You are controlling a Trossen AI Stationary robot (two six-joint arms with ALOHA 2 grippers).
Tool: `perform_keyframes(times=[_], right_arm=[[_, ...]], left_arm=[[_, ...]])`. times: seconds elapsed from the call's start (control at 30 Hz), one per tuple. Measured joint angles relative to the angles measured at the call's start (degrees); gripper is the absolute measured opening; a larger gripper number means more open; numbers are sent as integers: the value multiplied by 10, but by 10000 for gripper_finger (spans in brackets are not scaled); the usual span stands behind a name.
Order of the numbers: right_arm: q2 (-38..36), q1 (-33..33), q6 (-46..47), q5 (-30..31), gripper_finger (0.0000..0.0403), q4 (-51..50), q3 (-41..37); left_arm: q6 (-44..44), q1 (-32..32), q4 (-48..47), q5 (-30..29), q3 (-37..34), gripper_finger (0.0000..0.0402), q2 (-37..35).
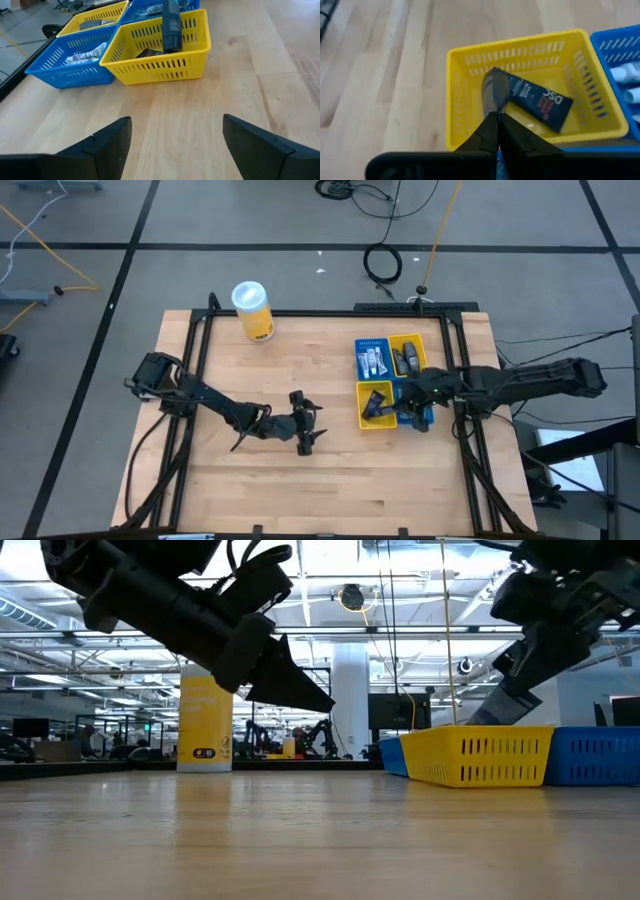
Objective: Pick & Place Travel size toiletries
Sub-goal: Put the blue shave cream into the bottom yellow bin
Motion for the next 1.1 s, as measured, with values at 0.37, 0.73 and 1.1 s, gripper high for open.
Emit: perform_keyframes(times=[0.37, 0.73, 1.1], right_arm=[[152, -51, -122, -109, 1, -41, 101], [210, -72, -229, -109, 13, -21, 106], [209, -70, -236, -12, 108, 62, 105]], left_arm=[[-2, 1, -2, 2, 0, 291, 0], [-12, 1, -10, 3, 0, 284, 0], [-16, 3, -12, 41, 0, 268, 0]])
